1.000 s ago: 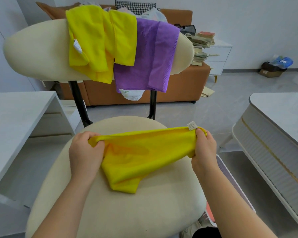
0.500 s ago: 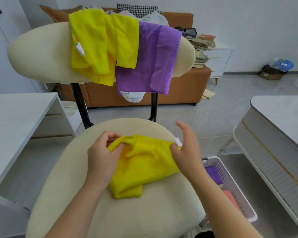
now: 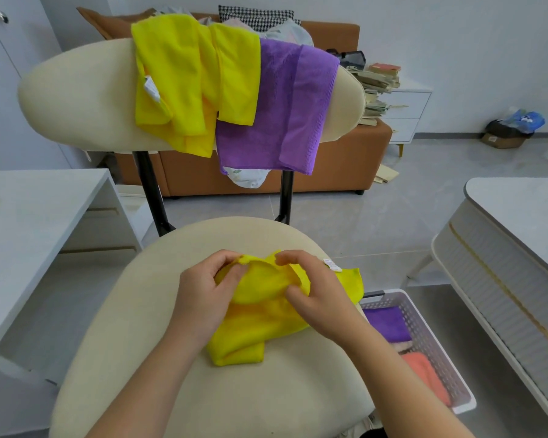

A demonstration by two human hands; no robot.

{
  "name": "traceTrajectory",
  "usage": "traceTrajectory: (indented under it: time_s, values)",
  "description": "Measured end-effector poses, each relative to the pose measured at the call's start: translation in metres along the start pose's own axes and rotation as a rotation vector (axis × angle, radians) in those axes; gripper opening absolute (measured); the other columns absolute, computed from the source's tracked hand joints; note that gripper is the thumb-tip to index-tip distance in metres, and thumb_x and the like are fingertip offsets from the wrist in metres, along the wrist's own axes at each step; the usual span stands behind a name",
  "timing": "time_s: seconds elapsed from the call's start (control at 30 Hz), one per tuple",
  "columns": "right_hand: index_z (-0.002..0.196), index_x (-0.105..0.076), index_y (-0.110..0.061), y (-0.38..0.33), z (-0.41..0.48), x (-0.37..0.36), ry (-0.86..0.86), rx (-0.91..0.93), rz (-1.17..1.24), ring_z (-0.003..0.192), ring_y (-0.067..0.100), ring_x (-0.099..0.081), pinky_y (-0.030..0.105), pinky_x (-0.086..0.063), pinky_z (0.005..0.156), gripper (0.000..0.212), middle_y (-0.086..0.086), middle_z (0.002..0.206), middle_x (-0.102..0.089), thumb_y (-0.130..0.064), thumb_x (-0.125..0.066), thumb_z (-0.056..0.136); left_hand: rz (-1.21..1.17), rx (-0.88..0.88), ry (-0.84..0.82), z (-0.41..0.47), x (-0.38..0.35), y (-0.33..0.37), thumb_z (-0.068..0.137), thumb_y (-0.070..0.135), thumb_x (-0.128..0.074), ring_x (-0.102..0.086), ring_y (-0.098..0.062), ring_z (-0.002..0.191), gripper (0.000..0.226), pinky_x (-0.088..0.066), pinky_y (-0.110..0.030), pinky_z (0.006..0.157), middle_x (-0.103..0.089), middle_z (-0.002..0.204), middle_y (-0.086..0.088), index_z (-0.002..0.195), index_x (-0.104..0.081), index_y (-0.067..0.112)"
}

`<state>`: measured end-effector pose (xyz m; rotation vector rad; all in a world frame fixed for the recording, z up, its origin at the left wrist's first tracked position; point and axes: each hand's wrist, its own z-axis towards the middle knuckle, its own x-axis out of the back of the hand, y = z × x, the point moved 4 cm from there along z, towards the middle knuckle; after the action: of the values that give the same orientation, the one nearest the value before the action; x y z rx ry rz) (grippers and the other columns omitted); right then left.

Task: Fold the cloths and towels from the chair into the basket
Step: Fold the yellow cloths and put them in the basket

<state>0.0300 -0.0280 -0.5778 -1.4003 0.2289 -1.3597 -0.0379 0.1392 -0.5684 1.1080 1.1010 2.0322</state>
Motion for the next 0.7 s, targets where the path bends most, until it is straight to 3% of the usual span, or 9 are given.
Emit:
traceTrajectory:
  time_s: [0.07,0.17,0.27,0.33,0.43,0.57,0.7]
  values:
    - [0.120,-0.058,-0.024,-0.005,-0.002,-0.006,-0.075,0.067,0.064,0.111,-0.001,-0.052,0.013,-0.038,0.095,0.045,-0.012,0.115,-0.062,-0.034,-0.051,0.076,0.062,-0.031,-0.048,-0.004,-0.006,0.001,0.080,0.045,-0.060,-0.060,-0.002,0.077,0.012,-0.043,-0.013,0.065,-0.065,0.079,0.018,0.075,-0.064,0.035]
    - [0.093,-0.059,-0.037,-0.009,0.000,-0.010,-0.033,0.082,0.058,0.087,-0.004,-0.056,0.011,-0.042,0.079,0.011,-0.021,0.086,-0.062,-0.032,-0.059,0.084,0.160,-0.030,-0.093,-0.007,-0.013,-0.003,0.071,0.063,-0.049,-0.057,-0.009,0.068,0.036,-0.045,-0.027,0.063,-0.063,0.070,0.012,0.072,-0.063,0.030]
    - [0.074,-0.051,-0.036,-0.004,0.004,-0.002,0.133,-0.004,0.097,0.068,-0.002,-0.051,0.010,-0.036,0.063,0.023,-0.022,0.067,-0.056,-0.020,-0.057,0.089,0.253,-0.043,-0.117,-0.007,-0.012,-0.003,0.070,0.065,-0.047,-0.056,-0.010,0.066,0.040,-0.045,-0.030,0.061,-0.061,0.067,0.011,0.073,-0.061,0.028]
    - [0.073,-0.052,-0.032,0.000,0.006,0.004,0.212,-0.074,0.163,0.062,-0.002,-0.048,0.011,-0.035,0.059,0.029,-0.023,0.064,-0.054,-0.011,-0.057,0.092,0.362,-0.107,-0.108,-0.005,-0.007,-0.001,0.077,0.057,-0.047,-0.057,-0.010,0.070,0.032,-0.045,-0.029,0.062,-0.062,0.072,0.012,0.077,-0.061,0.029]
    - [0.072,-0.053,-0.028,0.008,0.008,0.013,0.330,-0.135,0.218,0.058,0.000,-0.043,0.014,-0.032,0.055,0.029,-0.016,0.058,-0.051,-0.008,-0.055,0.093,0.550,-0.193,-0.017,-0.001,0.000,-0.003,0.081,0.029,-0.053,-0.057,-0.017,0.078,0.011,-0.044,-0.030,0.064,-0.061,0.083,0.009,0.084,-0.062,0.024]
    - [0.073,-0.054,-0.026,0.014,0.006,0.023,0.443,-0.185,0.280,0.055,0.001,-0.037,0.019,-0.030,0.053,0.027,-0.013,0.056,-0.043,-0.009,-0.052,0.095,0.665,-0.064,0.136,0.002,0.013,-0.011,0.076,0.003,-0.060,-0.052,-0.025,0.072,0.013,-0.037,-0.030,0.055,-0.057,0.084,-0.003,0.081,-0.060,0.015]
    - [0.080,-0.057,-0.021,0.019,0.003,0.038,0.573,-0.250,0.326,0.065,0.008,-0.045,0.032,-0.041,0.062,0.022,-0.004,0.067,-0.048,-0.011,-0.048,0.097,0.678,0.074,0.255,0.004,0.031,-0.020,0.081,0.002,-0.054,-0.049,-0.027,0.068,0.012,-0.039,-0.032,0.053,-0.057,0.084,-0.005,0.082,-0.059,0.014]
